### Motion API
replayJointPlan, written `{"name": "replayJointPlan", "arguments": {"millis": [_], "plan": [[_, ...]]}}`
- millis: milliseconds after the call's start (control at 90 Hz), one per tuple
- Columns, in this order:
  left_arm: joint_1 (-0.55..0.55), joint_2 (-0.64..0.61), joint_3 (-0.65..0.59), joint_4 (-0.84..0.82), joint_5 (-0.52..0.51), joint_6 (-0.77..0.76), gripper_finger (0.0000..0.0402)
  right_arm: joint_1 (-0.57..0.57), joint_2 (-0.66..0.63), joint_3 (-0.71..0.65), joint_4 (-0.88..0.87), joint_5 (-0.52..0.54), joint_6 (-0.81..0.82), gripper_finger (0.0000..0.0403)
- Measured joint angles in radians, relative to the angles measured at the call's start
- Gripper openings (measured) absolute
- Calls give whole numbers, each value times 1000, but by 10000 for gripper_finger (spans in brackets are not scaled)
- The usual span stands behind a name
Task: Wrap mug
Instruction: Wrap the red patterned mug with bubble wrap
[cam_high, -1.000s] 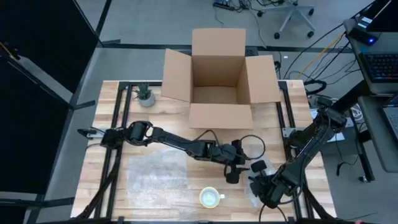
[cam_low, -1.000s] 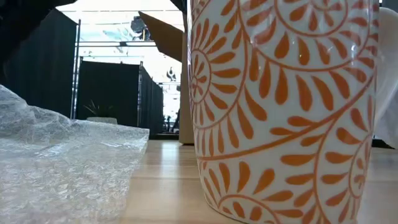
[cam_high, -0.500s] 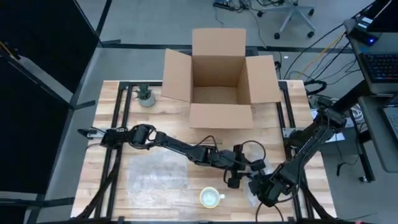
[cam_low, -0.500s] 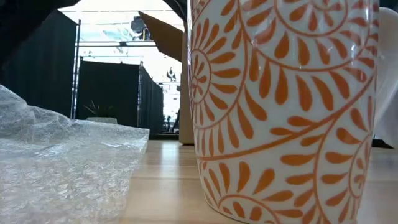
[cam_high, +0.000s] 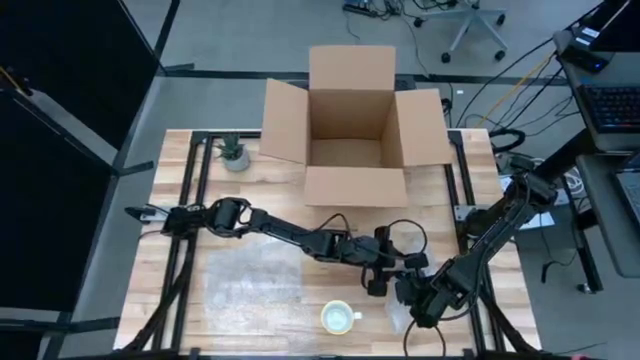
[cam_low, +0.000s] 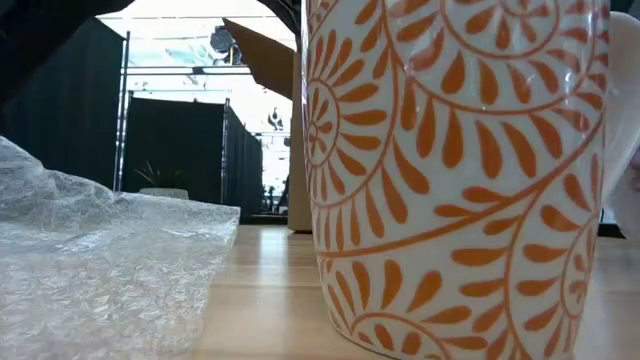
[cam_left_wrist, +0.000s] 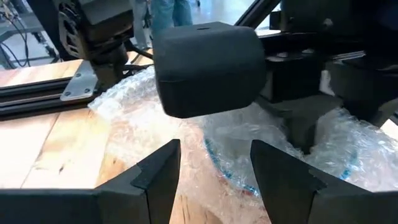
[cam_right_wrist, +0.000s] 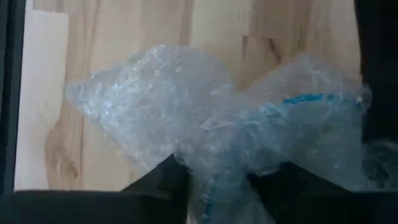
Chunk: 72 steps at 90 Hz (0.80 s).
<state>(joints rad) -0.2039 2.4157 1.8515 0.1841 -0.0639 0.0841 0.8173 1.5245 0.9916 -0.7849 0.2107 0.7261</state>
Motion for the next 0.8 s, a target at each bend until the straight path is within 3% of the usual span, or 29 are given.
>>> {"name": "replayJointPlan", "arguments": {"millis": [200, 567, 800], "plan": [[0, 0, -1, 1, 1, 0, 187, -1, -54, 0, -16, -71, 19, 184], [0, 0, -2, 1, 3, 0, 187, -1, -256, 0, -73, -79, 44, 181], [2, 0, -2, 1, 3, 1, 187, 11, -267, 0, 157, 0, 48, 181]]}}
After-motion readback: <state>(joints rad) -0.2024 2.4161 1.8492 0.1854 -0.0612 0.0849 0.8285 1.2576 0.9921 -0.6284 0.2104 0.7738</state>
